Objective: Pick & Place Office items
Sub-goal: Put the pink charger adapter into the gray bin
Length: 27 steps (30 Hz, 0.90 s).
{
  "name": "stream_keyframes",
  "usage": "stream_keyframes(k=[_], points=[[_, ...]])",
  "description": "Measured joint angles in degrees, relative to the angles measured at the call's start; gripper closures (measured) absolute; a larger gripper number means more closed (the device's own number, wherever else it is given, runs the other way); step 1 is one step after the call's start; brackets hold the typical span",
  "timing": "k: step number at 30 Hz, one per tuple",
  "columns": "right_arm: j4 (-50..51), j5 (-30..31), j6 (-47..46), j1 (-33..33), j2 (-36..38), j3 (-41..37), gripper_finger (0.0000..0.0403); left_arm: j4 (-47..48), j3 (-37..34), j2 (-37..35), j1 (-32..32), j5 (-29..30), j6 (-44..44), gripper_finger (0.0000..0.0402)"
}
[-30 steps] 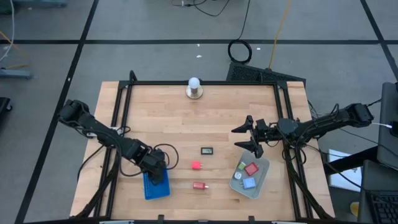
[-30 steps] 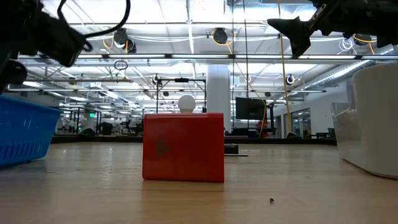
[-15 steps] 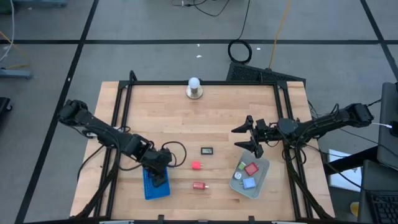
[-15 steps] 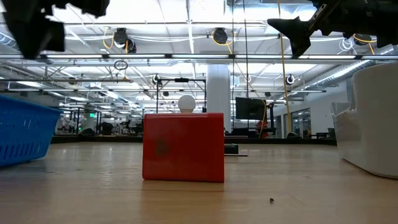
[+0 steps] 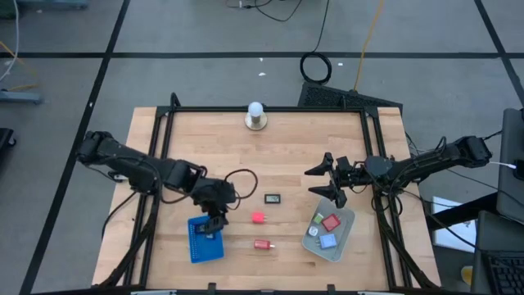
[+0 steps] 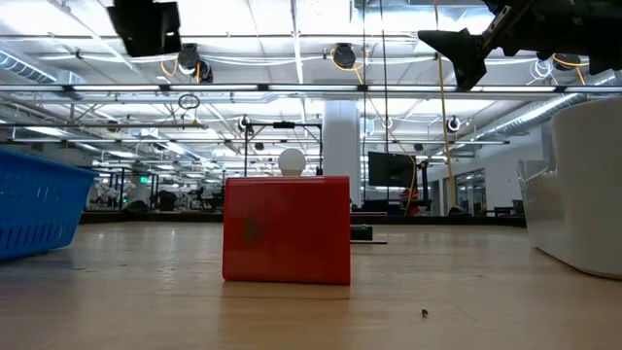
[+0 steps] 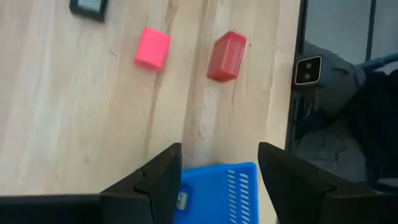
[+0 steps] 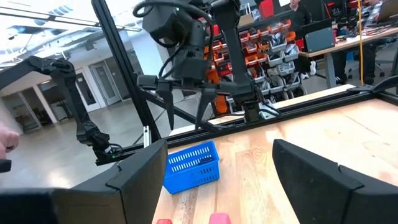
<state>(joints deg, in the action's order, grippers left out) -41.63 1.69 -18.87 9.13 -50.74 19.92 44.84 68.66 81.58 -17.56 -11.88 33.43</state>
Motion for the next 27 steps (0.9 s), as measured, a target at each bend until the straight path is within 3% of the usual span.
stream_keyframes(k=[9, 16, 23, 27], points=[[0.3, 0.0, -0.5, 0.0, 0.0, 0.0, 0.0122, 4.7, 3.5, 6.0, 2.9, 1.4, -12.6, 0.0188], [0.7, 0.0, -0.9, 0.0, 0.0, 0.0, 0.0122, 11.5, 10.8, 13.5, 4.2, 2.4, -21.3, 0.0188], [1.3, 0.0, -1.7, 0.0, 0.0, 0.0, 0.0122, 17.3, 19.6, 20.2, 3.9, 14.5, -28.8, 0.0188], [1.7, 0.0, -2.2, 0.0, 0.0, 0.0, 0.0122, 17.0, 22.1, 22.8, 3.9, 15.0, -30.4, 0.0188]])
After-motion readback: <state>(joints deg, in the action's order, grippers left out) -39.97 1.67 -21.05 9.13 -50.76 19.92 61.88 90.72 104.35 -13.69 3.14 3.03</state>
